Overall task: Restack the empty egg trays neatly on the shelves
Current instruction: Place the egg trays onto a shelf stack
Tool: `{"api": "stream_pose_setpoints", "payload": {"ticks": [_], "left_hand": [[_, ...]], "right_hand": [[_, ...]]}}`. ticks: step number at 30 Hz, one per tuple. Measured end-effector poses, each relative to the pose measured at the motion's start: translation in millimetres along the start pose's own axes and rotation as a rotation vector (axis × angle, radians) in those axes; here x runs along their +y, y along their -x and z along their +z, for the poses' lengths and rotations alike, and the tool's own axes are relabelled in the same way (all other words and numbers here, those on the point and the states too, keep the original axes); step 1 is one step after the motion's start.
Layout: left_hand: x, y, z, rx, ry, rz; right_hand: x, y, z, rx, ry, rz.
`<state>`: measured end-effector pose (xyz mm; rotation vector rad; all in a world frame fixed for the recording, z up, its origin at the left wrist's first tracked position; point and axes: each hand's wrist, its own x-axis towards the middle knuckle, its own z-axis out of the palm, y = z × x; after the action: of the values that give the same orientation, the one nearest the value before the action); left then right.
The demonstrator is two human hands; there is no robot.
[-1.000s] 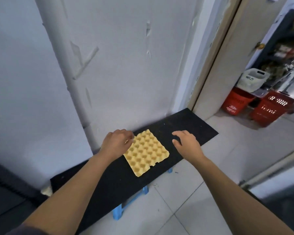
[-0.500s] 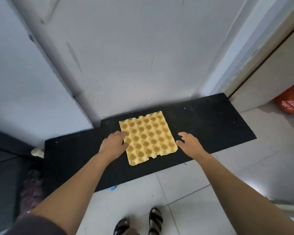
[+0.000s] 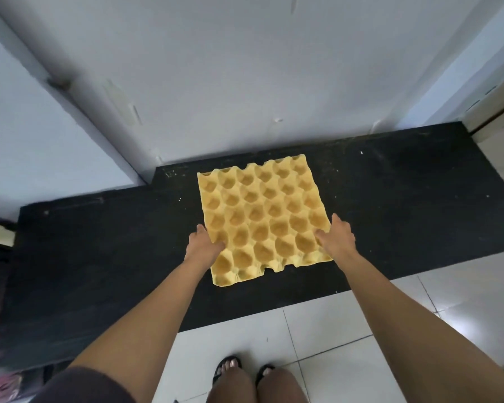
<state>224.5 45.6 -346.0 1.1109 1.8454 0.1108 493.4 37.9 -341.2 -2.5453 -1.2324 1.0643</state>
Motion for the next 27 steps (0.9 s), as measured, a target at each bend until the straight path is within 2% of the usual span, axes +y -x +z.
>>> {"api": "stream_pose_setpoints", "payload": {"ticks": [3, 7, 10, 18, 22, 27], "left_hand": [[-4, -7, 14, -0.006, 0.169, -0.058], [9, 11, 0, 0.075, 0.185, -0.054], [33, 43, -33, 0.06, 0.219, -0.008], [131, 163, -149, 0.084, 0.316, 0.202], [179, 221, -204, 0.166, 0.362, 0.34], [208, 277, -251, 0.217, 0.376, 0.517]], "right_hand": [[8, -14, 16, -0.002, -0.122, 0.036], [4, 5, 5, 0.059, -0.212, 0.025], [-9, 40, -29, 0.08, -0.261, 0.014], [-85, 153, -166, 0.256, -0.255, -0.151], [-125, 205, -234, 0.361, -0.28, -0.274], [-150, 256, -287, 0.469, -0.382, -0.384]]}}
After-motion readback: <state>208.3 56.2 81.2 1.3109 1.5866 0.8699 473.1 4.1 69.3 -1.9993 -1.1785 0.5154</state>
